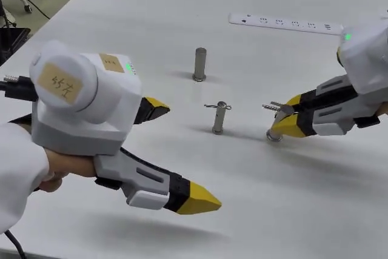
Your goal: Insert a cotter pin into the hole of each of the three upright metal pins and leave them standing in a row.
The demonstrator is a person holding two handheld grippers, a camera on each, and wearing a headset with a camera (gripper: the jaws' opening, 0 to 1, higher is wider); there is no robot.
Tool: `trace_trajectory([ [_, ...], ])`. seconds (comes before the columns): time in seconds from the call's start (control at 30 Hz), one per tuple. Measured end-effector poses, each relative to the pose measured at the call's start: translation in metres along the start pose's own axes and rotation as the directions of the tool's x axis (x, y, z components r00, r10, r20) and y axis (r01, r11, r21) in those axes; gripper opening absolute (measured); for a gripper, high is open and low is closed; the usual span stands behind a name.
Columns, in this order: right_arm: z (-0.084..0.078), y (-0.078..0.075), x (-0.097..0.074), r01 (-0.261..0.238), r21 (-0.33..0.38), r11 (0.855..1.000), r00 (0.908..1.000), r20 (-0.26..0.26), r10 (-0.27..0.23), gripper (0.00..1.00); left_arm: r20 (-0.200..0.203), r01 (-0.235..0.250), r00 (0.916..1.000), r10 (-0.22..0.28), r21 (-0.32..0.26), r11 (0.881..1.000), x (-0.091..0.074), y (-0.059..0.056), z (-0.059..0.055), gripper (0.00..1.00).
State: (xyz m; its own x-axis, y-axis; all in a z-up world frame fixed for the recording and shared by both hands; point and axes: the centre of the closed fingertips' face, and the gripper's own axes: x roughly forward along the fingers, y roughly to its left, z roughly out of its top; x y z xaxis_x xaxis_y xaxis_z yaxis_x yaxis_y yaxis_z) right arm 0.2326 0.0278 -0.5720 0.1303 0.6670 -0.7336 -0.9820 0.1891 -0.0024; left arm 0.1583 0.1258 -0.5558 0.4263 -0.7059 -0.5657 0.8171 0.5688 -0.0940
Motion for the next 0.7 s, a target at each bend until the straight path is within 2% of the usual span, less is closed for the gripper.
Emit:
trace_trajectory([
  [0.33,-0.003,0.003,0.011,-0.018,-0.018,1.0,0.9998,-0.002,0.018,0.08,-0.018,0.003,0.9998,-0.002,0.011,1.0,0.0,0.001,-0.003,0.99],
  [0.7,0.001,0.001,0.016,-0.017,-0.028,0.999,0.9998,-0.004,0.017,0.08,-0.006,-0.007,1.0,0.007,0.007,1.0,-0.002,0.002,-0.001,0.99],
])
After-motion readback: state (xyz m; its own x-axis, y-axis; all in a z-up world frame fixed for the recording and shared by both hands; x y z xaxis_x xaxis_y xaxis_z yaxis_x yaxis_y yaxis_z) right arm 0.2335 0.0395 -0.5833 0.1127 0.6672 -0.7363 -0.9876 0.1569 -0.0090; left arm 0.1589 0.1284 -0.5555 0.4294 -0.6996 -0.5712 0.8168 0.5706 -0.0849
